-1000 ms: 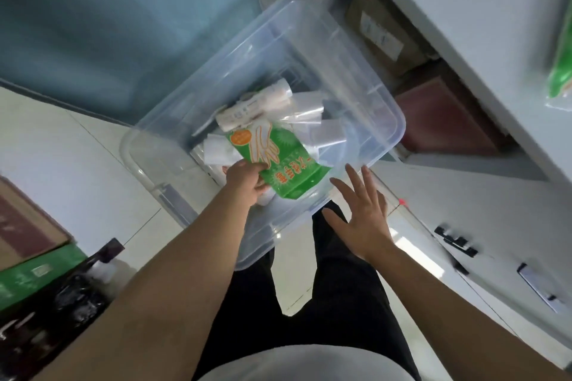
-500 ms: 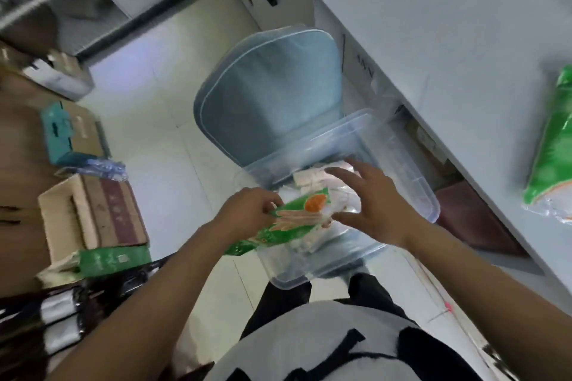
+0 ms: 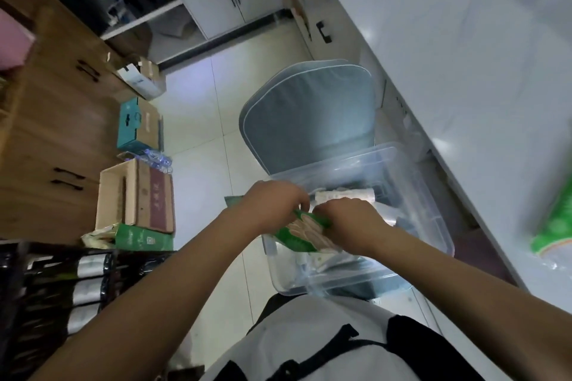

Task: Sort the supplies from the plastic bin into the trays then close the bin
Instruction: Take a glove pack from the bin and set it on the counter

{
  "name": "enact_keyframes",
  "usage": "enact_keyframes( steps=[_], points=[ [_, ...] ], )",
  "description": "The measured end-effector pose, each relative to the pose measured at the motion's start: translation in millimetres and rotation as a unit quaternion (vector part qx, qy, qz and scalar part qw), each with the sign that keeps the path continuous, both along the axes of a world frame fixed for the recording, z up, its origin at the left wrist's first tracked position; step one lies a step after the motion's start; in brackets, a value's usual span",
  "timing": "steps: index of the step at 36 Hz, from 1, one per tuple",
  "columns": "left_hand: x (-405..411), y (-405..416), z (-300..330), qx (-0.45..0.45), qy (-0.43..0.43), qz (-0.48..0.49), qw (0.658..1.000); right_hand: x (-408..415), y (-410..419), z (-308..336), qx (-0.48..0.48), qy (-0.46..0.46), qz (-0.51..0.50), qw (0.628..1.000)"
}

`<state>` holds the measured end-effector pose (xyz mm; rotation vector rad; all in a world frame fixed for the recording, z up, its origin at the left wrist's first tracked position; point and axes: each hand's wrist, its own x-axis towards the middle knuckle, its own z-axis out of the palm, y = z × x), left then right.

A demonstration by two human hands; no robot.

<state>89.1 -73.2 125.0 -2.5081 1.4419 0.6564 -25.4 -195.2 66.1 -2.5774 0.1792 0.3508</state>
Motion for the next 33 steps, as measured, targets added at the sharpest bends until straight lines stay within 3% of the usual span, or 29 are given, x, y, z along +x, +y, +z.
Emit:
enact_keyframes(
  steps=[4, 7, 9, 12, 13, 15, 17, 19, 22, 27, 33],
  points=[
    [-4.5, -8.1, 17.9, -0.062, -0.079, -0.019, 0.995, -7.9, -8.9, 5.4, 0.056, -0.05, -0.055, 0.996],
    [-2.9, -4.0, 39.1, -0.221, -0.09, 0.04, 0.97, -17.8, -26.2, 12.1, 0.163, -0.059, -0.152, 0.973],
    [-8.6, 6.2, 51.9, -0.398, -0.058, 0.161, 0.901, -27.0, -38.3, 19.4, 0.262, -0.062, -0.21, 0.94],
    [-29.1, 24.7, 48.1, -0.581, -0.002, 0.34, 0.74, -44.2, -54.3, 34.5, 0.395, -0.094, -0.269, 0.874],
    [-34.6, 28.8, 43.3, -0.585, 0.038, 0.386, 0.712, -49.8, -59.4, 39.1, 0.441, -0.101, -0.281, 0.846],
    [-41.7, 30.9, 33.1, -0.526, 0.212, 0.439, 0.697, -60.4, -69.2, 47.0, 0.518, -0.108, -0.284, 0.8],
    [-46.9, 26.9, 25.0, -0.457, 0.416, 0.421, 0.664, -70.0, -77.1, 52.1, 0.575, -0.113, -0.279, 0.761],
    [-53.9, 18.7, 19.5, -0.436, 0.521, 0.371, 0.633, -79.1, -83.8, 53.2, 0.619, -0.108, -0.271, 0.73],
    [-65.0, -0.4, 17.3, -0.436, 0.573, 0.362, 0.592, -92.1, -89.1, 50.5, 0.618, -0.091, -0.276, 0.73],
    [-73.7, -28.6, 15.8, -0.43, 0.533, 0.405, 0.606, -116.7, -99.7, 36.6, 0.598, -0.113, -0.345, 0.714],
    [-84.2, -49.3, 3.0, -0.317, 0.641, 0.343, 0.608, -154.2, -104.1, 40.7, 0.619, -0.138, -0.338, 0.695]
  ],
)
